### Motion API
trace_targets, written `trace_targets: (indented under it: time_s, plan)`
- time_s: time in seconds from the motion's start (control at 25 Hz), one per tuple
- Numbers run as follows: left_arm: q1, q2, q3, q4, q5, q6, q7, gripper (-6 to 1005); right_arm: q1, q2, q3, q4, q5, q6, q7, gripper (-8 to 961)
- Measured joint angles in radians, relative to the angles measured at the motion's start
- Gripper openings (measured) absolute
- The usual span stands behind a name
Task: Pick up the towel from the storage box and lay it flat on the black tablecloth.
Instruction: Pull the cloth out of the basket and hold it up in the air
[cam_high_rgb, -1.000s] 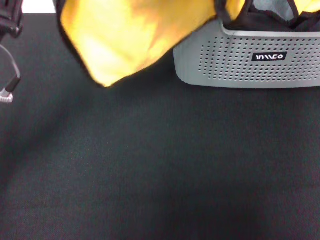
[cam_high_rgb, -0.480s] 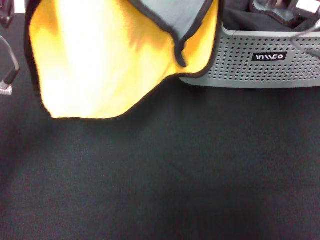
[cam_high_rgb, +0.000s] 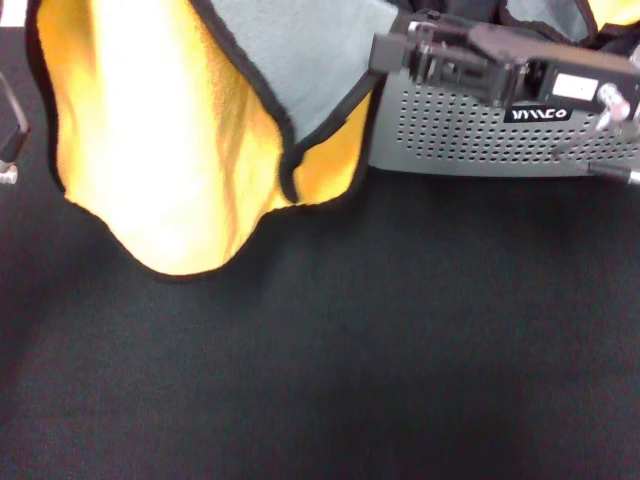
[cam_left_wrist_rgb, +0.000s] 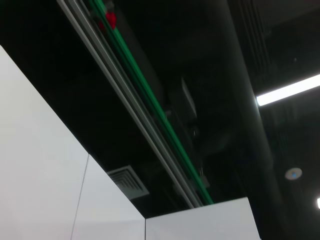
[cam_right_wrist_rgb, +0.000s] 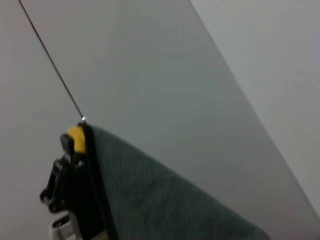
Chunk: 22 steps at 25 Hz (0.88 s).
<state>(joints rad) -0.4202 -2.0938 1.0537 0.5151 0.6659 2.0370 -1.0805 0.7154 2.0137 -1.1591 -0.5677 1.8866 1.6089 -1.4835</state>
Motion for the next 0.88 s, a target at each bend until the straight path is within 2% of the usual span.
trace_targets:
  time_s: [0.28,0.64,0.76,0.88]
  plan:
    - [0.003,0.0,0.005,0.0,-0.017,0.0,-0.006,24,-0.013,-0.001,-0.021,0.0,-0.053,0.013,0.011,434]
    - [0.003,0.0,0.002,-0.003,-0.029,0.0,0.001,23,-0.003,0.007,-0.022,-0.012,-0.246,0.007,-0.026,435]
    - [0.003,0.0,-0.001,-0.01,-0.029,-0.001,0.01,23,-0.007,0.012,-0.029,-0.013,-0.297,-0.014,-0.09,435]
    - [0.004,0.0,-0.002,-0.021,-0.029,-0.003,0.03,23,-0.03,0.015,-0.081,-0.017,-0.302,-0.08,-0.213,435]
